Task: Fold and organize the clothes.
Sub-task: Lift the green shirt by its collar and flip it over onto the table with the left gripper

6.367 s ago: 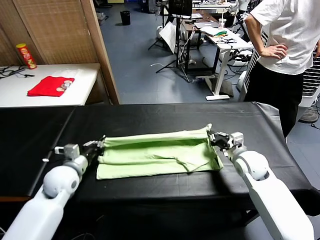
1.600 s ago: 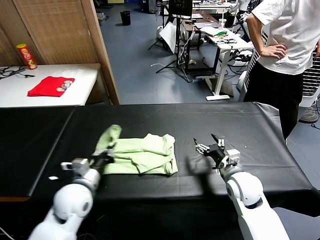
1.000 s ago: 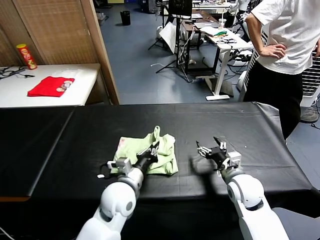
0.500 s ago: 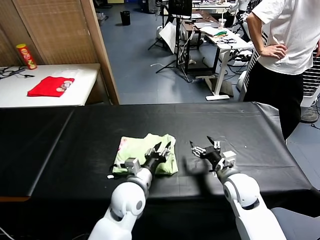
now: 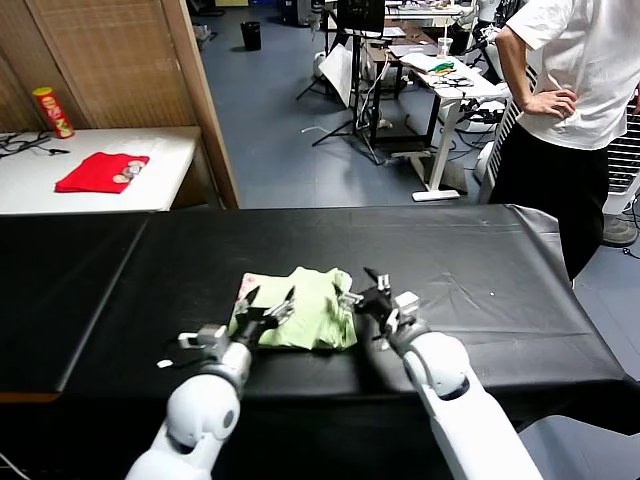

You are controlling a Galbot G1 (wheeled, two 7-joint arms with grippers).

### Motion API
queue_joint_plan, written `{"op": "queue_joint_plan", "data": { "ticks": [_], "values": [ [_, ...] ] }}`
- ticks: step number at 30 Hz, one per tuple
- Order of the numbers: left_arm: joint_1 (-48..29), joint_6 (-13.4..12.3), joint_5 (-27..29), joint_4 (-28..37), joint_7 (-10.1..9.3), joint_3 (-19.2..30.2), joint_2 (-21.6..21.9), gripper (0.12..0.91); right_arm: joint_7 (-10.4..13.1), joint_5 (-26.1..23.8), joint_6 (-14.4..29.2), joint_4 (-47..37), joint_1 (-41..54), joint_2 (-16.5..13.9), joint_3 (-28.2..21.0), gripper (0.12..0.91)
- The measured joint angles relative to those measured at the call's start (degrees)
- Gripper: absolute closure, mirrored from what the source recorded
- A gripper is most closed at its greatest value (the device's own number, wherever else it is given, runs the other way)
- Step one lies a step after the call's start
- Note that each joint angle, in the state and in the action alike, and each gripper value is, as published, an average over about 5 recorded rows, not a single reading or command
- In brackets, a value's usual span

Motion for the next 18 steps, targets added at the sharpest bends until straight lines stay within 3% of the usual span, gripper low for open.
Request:
{"op": "queue_joint_plan", "data": {
  "ticks": [3,6,11,18],
  "values": [
    [0.8,-0.1,-0.8,0.6,0.48,-1.6,0.1,0.232,0.9,-6.1,1.7,-1.0,-0.5,0.1,-0.2,0.227],
    [1.0,-0.2,-2.0,1.4,1.05,-2.7,-0.1,0.232,3.0,-7.0,4.0,-1.1,-0.7,0.8,0.0,0.227],
    [0.9,-0.4,-7.4,2.6,1.50,-4.5,0.0,0.232,5.7,-0.8,6.2,0.7,-1.0,2.2,0.9,0.227],
    [-0.2,-0.5,-17.2,5.1,1.79,-8.2,-0.1,0.232,5.5,4.8,6.5,5.0,-2.9,1.8,2.2,0.227]
  ]
}}
